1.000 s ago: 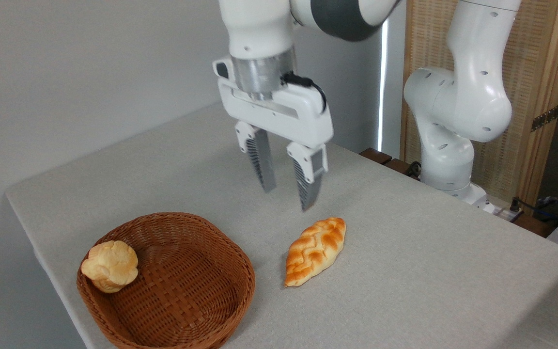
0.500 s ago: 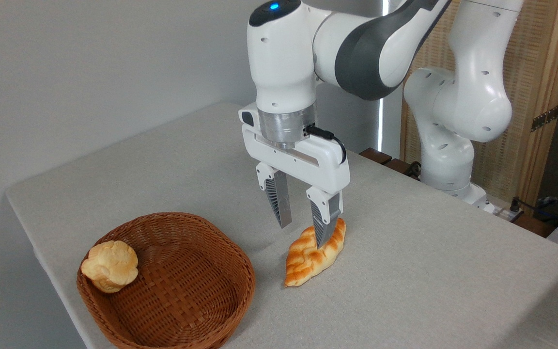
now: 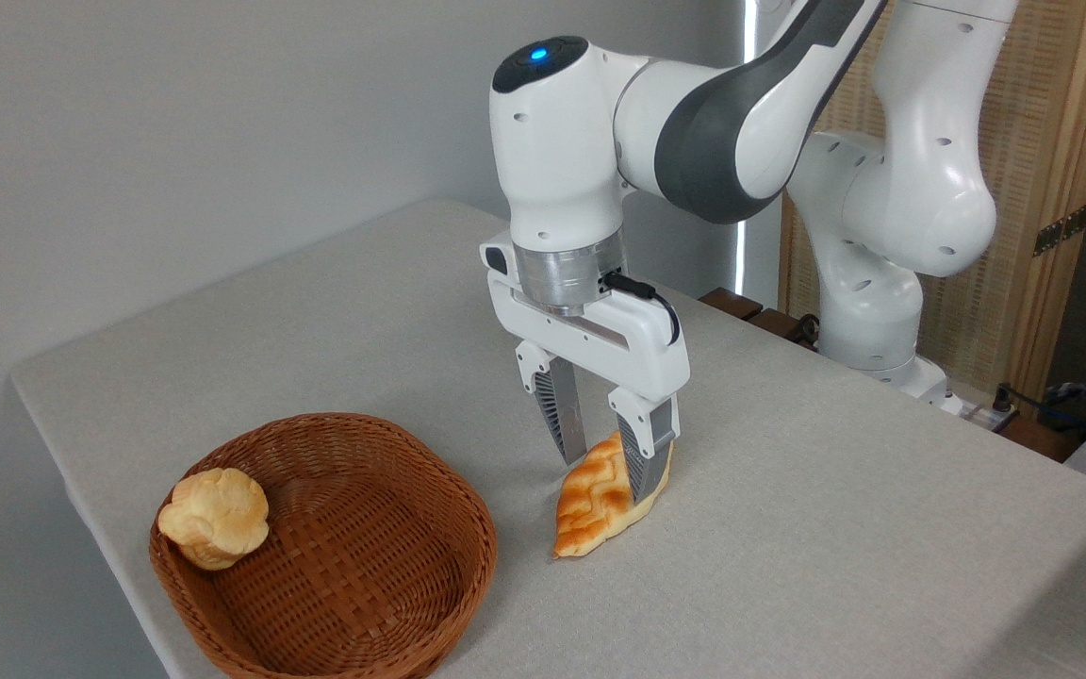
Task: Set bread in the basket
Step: 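Close the gripper on the braided bread loaf, then lift the braided bread and carry it over the wicker basket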
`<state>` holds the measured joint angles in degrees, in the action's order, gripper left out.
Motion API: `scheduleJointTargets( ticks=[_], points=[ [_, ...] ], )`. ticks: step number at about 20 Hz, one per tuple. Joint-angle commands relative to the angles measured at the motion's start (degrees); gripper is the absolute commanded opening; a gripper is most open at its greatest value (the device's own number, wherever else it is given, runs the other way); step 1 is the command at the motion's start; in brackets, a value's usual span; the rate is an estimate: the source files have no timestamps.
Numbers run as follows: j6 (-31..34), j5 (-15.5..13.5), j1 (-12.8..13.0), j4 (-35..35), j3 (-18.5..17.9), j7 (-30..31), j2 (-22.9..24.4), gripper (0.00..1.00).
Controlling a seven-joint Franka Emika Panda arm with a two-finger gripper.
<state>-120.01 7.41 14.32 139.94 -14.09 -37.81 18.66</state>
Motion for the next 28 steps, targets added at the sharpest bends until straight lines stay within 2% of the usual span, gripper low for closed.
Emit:
scheduleJointTargets(
  ticks=[1,3,4,7,9,11,15,25,28],
  points=[
    [-2.33,0.94,0.36,1.21,-0.76,-1.65,-0.9,1.0],
    [-2.33,1.03,0.36,1.22,-0.76,-1.65,-1.17,0.98],
    [-2.33,1.03,0.36,1.22,-0.76,-1.83,-1.17,0.85],
    [-2.25,1.03,0.36,1.21,-0.76,-4.11,-1.17,0.38],
    [-2.25,1.03,0.44,1.22,-0.76,-4.2,-1.17,0.26],
    [-2.25,0.94,0.44,1.13,-0.85,-4.2,-1.0,0.19],
    [-1.98,0.94,0.44,1.04,-1.29,-4.38,-0.82,0.14],
    [-1.37,0.94,0.44,0.95,-1.47,-5.08,-0.64,0.14],
    [0.91,0.94,0.44,0.08,-1.38,-5.08,0.14,0.14]
  ],
)
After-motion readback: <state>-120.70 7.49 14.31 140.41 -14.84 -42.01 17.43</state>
